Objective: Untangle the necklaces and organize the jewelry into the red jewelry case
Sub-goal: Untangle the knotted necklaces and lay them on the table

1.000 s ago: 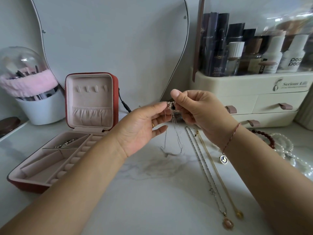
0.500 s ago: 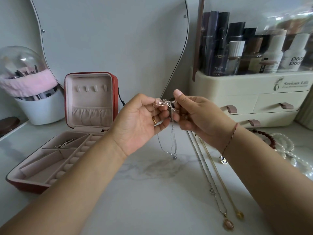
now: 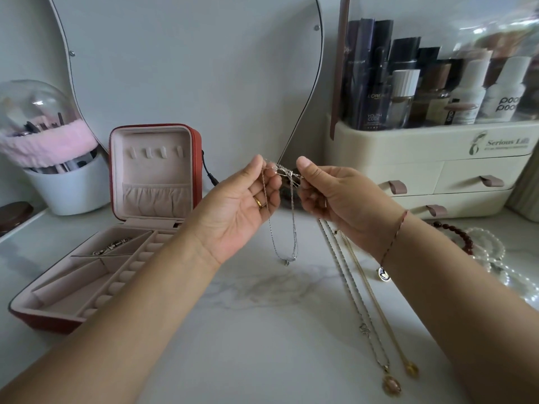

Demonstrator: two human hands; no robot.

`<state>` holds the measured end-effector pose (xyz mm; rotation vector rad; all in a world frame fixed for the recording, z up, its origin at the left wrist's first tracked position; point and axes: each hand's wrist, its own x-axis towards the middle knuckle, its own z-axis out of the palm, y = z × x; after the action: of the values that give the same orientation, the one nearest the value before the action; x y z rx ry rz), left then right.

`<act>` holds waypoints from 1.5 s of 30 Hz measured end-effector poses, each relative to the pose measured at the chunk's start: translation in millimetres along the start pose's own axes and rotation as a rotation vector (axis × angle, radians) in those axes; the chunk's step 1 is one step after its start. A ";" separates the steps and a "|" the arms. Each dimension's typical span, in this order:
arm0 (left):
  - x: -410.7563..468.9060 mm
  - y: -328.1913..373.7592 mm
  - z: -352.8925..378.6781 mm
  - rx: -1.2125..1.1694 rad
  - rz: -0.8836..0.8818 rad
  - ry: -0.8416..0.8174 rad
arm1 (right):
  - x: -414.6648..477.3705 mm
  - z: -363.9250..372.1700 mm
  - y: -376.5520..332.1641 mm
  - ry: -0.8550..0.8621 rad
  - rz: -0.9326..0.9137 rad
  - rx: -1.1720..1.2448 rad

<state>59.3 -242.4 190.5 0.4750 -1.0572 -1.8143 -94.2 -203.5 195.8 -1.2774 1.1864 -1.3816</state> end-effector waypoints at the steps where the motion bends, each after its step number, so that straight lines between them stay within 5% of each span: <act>1: 0.4 -0.5 -0.8 0.006 -0.001 0.004 | 0.5 0.6 0.8 0.017 -0.001 -0.017; 10: -2.5 -2.8 1.9 0.113 0.048 -0.022 | 1.3 0.8 -0.7 -0.089 0.071 0.268; 23: -13.7 -5.3 10.4 0.660 0.227 0.056 | 1.9 -0.9 0.1 -0.115 0.321 0.432; 33: -7.9 -3.6 4.4 0.393 0.061 0.049 | -4.3 -7.7 -4.9 -0.294 0.099 0.094; 45: -6.8 -4.2 7.2 0.225 0.010 0.060 | 0.0 -10.5 -2.1 -0.152 0.095 0.048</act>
<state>55.2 -232.4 190.1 0.6531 -1.2256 -1.6693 -104.7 -202.4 197.7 -1.2533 1.0897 -1.2157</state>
